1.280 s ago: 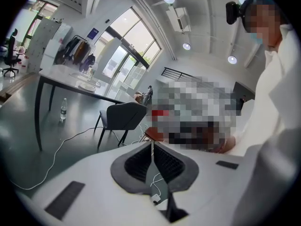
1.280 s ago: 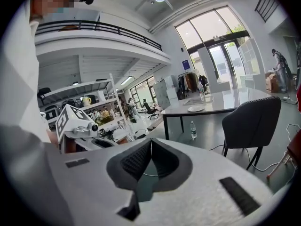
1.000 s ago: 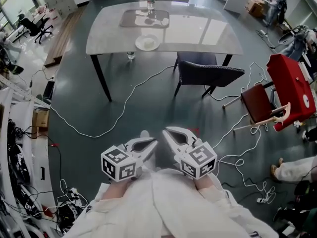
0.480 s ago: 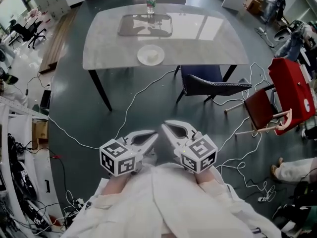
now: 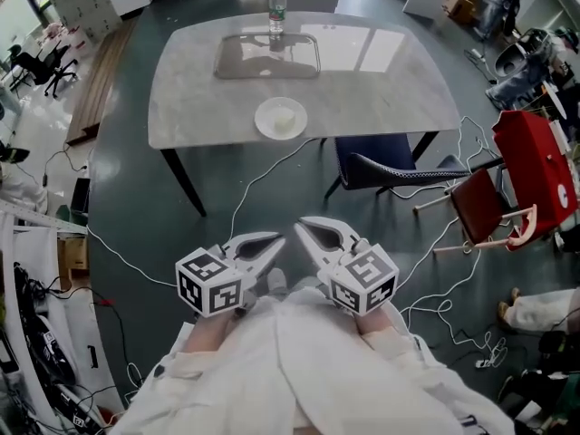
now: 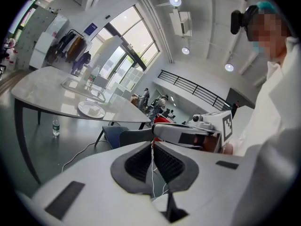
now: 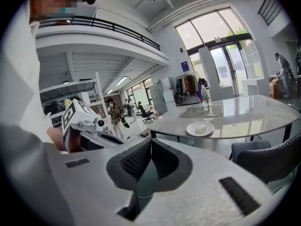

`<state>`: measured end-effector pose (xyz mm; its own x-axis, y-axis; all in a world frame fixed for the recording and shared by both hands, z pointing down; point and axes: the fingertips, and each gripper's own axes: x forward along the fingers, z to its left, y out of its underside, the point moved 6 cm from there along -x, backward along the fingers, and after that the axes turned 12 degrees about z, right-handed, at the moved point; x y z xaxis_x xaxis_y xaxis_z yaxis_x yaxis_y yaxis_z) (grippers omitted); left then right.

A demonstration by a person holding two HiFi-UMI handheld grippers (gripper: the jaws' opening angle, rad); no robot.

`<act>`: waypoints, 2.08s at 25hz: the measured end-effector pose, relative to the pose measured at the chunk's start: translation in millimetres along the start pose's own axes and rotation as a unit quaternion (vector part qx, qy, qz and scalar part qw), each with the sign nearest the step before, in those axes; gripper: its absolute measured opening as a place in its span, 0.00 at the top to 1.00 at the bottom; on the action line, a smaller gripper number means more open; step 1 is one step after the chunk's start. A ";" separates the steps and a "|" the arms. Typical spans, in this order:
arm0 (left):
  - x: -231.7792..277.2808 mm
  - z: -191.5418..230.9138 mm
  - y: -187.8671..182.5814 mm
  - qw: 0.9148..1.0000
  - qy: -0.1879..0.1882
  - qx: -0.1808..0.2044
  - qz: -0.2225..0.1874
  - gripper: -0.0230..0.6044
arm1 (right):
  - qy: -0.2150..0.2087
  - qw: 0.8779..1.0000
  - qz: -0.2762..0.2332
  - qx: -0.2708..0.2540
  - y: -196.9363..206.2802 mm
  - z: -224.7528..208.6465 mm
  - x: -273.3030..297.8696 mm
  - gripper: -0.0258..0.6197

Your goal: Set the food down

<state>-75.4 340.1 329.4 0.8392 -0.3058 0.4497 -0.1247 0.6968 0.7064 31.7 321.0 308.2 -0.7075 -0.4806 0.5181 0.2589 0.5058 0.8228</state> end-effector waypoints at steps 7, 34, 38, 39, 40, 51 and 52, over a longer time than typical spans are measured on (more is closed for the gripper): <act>11.0 10.5 1.5 1.000 0.005 -0.019 0.007 0.92 | 0.010 1.000 0.015 0.018 10.3 -7.0 -1.0 0.96; 68.3 115.0 -93.0 0.999 -0.009 -0.048 0.012 0.92 | -0.019 0.999 0.045 0.021 -57.9 -125.6 81.0 0.96; 73.1 135.5 -120.4 0.998 -0.018 -0.054 0.007 0.92 | -0.026 0.998 0.049 0.020 -77.9 -148.4 96.8 0.96; 73.8 140.4 -126.4 0.998 -0.021 -0.055 0.005 0.92 | -0.028 0.998 0.050 0.021 -82.4 -154.0 100.4 0.96; 74.5 145.3 -131.8 0.998 -0.025 -0.058 0.003 0.92 | -0.029 0.998 0.052 0.020 -86.5 -159.4 104.0 0.96; 101.2 193.3 -185.9 0.997 -0.040 -0.071 -0.007 0.92 | -0.048 0.997 0.057 0.012 -128.0 -220.5 142.0 0.96; 105.1 196.7 -191.4 0.997 -0.038 -0.070 -0.007 0.92 | -0.051 0.997 0.059 0.012 -130.3 -225.4 145.1 0.96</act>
<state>-67.5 47.0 349.1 0.7967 -0.3618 0.4841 -0.0329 0.7738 0.6326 43.5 23.9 328.7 -0.7369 -0.3426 0.5828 0.3283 0.5722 0.7515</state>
